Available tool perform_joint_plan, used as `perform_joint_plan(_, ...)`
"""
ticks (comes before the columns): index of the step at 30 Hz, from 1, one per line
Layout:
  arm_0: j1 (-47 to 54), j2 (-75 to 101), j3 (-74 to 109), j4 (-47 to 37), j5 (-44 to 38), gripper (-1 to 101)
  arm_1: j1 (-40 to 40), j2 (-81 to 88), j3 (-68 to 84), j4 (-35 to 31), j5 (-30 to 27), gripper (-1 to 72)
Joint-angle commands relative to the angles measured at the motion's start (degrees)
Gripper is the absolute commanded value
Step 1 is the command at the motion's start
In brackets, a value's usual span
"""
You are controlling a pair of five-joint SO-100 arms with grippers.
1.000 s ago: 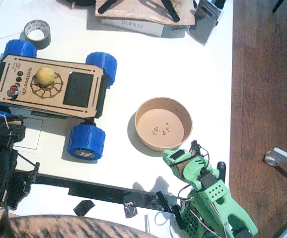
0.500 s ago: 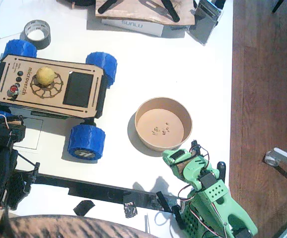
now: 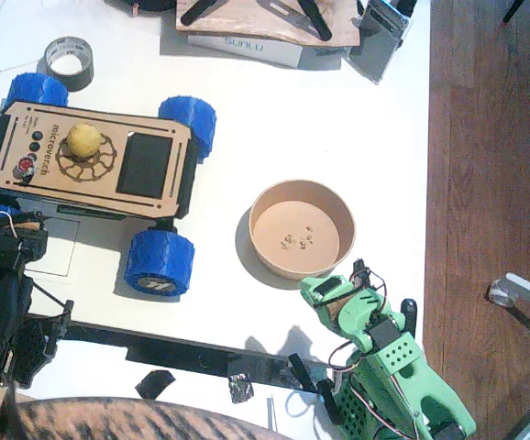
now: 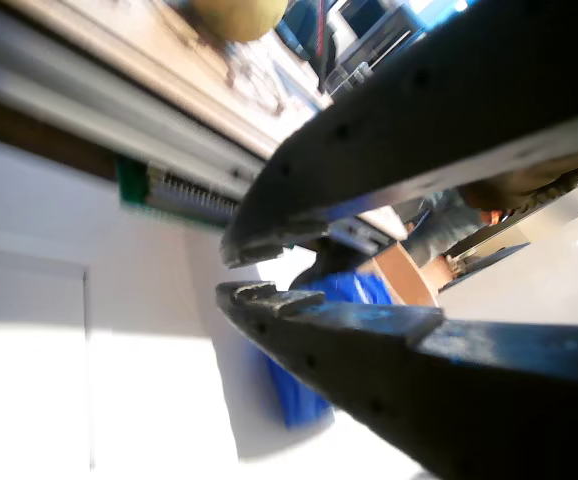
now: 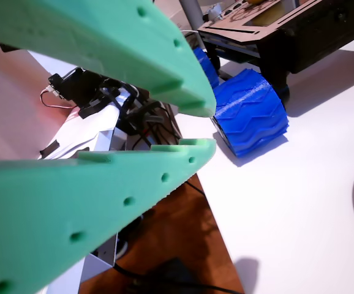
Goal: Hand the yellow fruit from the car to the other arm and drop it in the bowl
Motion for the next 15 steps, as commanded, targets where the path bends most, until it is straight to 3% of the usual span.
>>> perform_joint_plan(1,0.35,-0.70,-1.58,-5.45,0.00,0,0.00,-0.18,-0.35,-0.97,-0.62,0.4)
perform_joint_plan(5,0.35,-1.58,-5.19,-5.54,-0.09,3,0.00,-0.18,-0.35,-0.97,-0.62,0.4)
perform_joint_plan(11,0.35,-8.00,-26.81,13.18,-0.09,4,0.35,-0.18,-0.35,-0.97,-0.70,0.4)
perform_joint_plan(15,0.35,-12.13,-39.29,20.57,-0.09,6,0.44,-0.18,-0.26,-1.05,-0.79,0.4)
